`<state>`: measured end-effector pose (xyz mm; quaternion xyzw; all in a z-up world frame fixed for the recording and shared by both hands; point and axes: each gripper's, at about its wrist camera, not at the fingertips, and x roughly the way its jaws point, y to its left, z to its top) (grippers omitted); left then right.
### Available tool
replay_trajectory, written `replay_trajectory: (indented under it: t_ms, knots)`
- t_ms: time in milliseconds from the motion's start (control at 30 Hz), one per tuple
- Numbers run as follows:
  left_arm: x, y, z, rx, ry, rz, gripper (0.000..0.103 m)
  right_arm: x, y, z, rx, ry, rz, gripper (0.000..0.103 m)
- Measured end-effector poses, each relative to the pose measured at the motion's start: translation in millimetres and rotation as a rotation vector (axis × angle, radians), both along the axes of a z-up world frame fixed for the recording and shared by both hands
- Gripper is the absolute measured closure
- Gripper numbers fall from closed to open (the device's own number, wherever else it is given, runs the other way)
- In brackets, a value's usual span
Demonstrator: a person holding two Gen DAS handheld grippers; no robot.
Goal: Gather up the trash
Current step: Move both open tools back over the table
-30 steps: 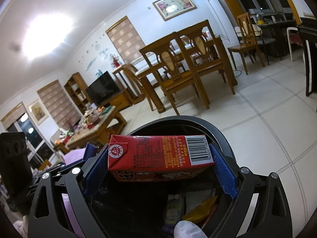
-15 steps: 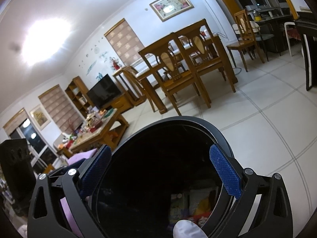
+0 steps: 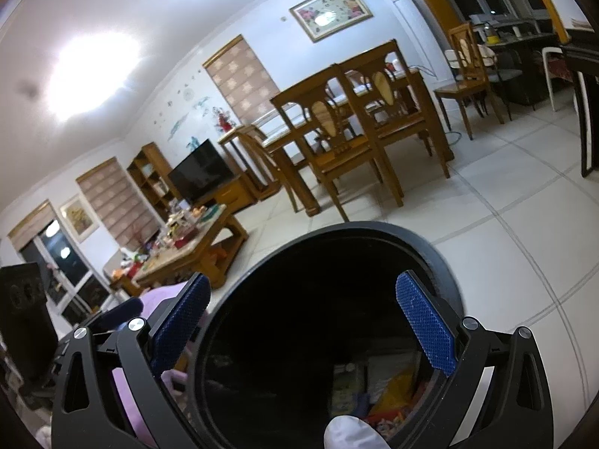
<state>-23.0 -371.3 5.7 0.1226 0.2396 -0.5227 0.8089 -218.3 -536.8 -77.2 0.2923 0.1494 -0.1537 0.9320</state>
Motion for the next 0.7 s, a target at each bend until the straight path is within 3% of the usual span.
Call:
replay_trajectory:
  t_ms: [433,700]
  knots:
    - [48,113,16,-0.032,0.015,0.183,0.006,74,83,45,-0.084,0.023,0.169,0.005]
    - [117,245,18,-0.016,0.017,0.414,0.006,141,163,65,-0.119,0.02,0.358,0.005]
